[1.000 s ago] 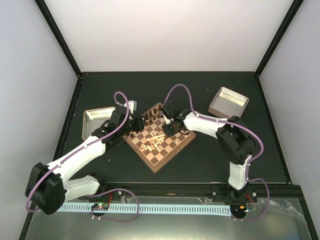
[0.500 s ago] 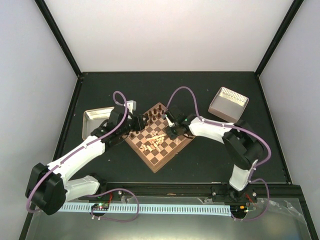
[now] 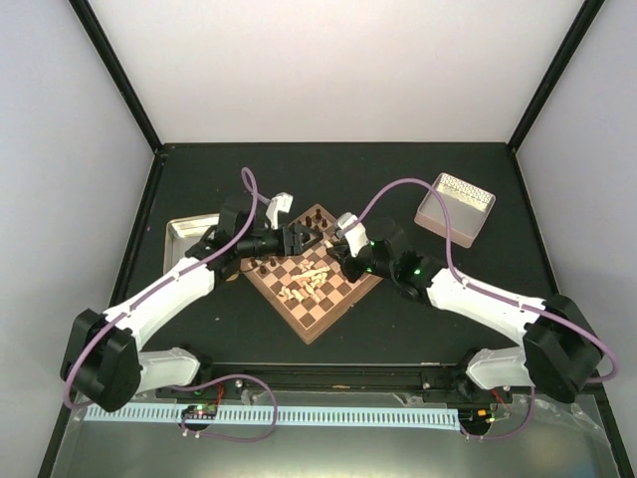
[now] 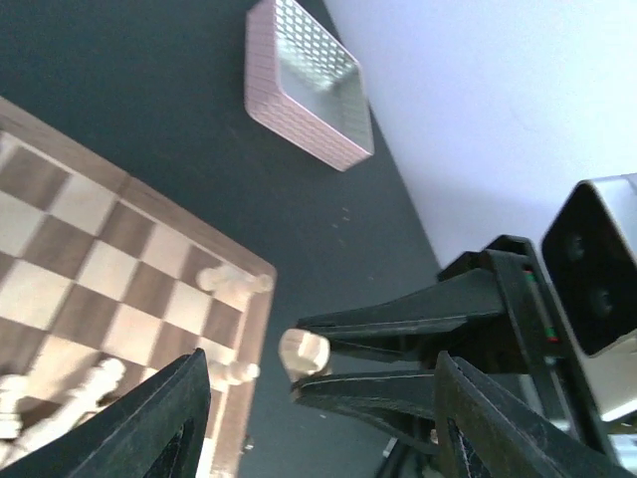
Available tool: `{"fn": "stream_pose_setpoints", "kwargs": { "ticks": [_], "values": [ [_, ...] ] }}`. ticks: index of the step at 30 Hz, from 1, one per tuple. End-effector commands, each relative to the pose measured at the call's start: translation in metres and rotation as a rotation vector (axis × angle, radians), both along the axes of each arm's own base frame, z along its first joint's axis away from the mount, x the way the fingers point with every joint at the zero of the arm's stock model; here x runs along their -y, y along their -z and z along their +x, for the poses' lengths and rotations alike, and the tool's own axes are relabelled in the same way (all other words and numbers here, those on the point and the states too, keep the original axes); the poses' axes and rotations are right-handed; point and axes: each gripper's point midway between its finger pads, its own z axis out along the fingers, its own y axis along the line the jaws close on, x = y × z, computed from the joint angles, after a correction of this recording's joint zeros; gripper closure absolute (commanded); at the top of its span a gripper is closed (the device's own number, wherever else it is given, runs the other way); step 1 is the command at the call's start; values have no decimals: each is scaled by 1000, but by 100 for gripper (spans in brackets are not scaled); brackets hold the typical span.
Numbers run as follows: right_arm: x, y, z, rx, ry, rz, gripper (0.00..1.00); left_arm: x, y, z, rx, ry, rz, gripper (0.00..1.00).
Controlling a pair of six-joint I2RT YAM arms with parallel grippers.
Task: Set up the chess pieces on the board
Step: Place the chess piece on the chessboard.
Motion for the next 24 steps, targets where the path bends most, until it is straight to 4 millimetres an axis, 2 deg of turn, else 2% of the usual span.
{"fn": "stream_pose_setpoints", "kwargs": {
  "ticks": [1, 5, 7, 13, 17, 20, 24],
  "values": [
    [-11, -27, -7, 105, -68, 75, 88, 19, -36, -10, -10, 127, -138, 37],
    [-12, -31, -8, 128, -63, 71, 88, 22, -28, -8, -84, 115, -144, 40],
    [-13, -31, -8, 132, -61, 67, 88, 25, -12, -5, -135, 111, -125, 43],
    [-15, -31, -10, 133, -71, 69, 88, 30, -2, -4, -163, 118, -114, 55],
    [-16, -28, -10, 127, -68, 65, 88, 34, -1, -7, -175, 139, -127, 72],
    [-17, -28, -9, 121, -65, 71, 87, 37, -1, -10, -179, 159, -135, 88],
    [-15, -26, -7, 102, -34, 71, 81, 38, 1, -9, -167, 158, -131, 95]
  ]
}}
